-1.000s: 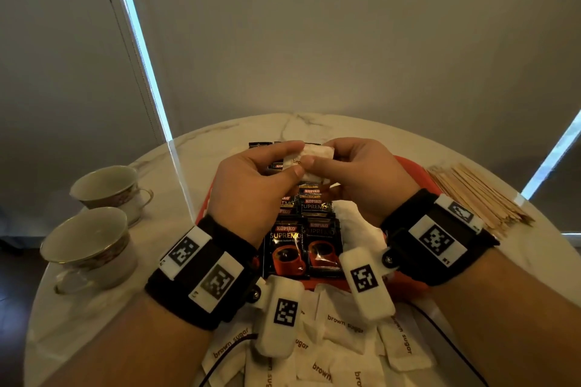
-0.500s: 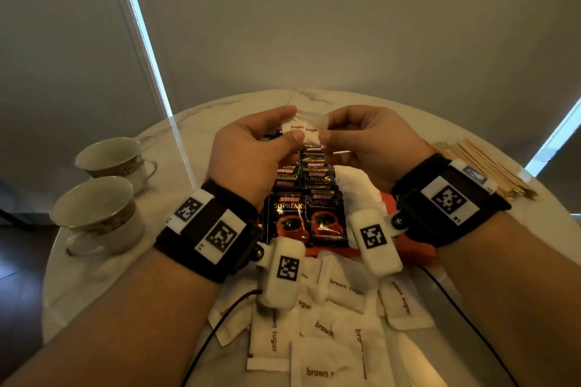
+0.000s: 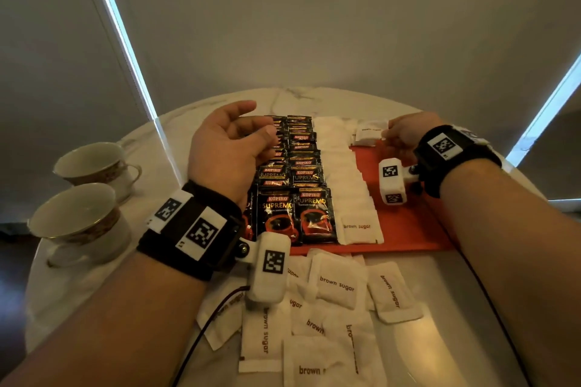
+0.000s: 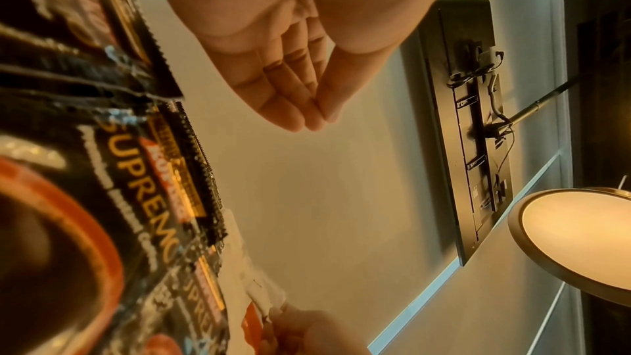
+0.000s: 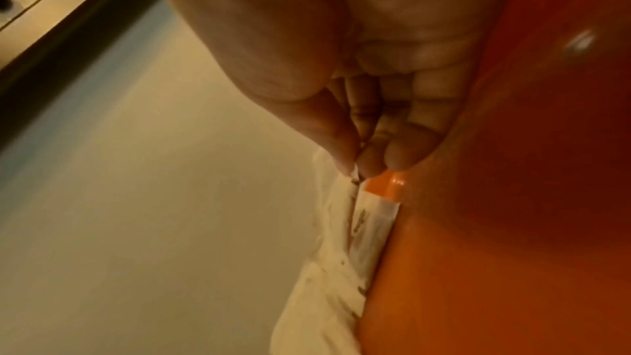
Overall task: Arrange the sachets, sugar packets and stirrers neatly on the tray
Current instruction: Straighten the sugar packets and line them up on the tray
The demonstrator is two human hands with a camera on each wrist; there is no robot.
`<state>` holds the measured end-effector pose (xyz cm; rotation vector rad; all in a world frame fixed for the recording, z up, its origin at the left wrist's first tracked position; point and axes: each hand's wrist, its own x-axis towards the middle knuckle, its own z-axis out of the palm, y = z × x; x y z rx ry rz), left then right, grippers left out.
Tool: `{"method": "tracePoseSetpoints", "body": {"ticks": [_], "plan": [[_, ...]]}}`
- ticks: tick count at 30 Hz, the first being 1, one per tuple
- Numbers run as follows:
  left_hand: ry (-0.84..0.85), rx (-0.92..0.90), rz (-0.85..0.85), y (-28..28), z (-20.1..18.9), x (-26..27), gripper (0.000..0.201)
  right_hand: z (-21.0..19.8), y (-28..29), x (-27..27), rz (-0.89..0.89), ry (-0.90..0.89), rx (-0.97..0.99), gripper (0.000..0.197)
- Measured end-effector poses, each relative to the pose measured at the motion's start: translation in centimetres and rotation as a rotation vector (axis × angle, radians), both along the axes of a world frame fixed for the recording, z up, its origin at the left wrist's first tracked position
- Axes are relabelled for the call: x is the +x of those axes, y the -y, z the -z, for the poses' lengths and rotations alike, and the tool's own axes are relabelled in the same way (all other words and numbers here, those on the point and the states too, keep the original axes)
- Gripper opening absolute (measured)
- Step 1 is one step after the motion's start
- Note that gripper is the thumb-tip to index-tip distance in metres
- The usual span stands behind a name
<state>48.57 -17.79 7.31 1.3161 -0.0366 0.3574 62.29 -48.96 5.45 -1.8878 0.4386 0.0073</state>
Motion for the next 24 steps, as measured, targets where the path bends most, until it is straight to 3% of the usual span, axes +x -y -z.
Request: {"method": "tracePoseSetpoints", "body": {"ticks": [9,24], "plan": [[-0.001,0.013,-0.004,-0.3,0.1,0.3,0.035,-0.9,-2.7,0.0,-0.072,-0.157,-0.272,0.009],[-0.01,-0.027,0.005,-0.3,0.0,0.4,0.035,-1.1,-2.6,0.2,-0.025,-0.18,-0.162,0.013]]}}
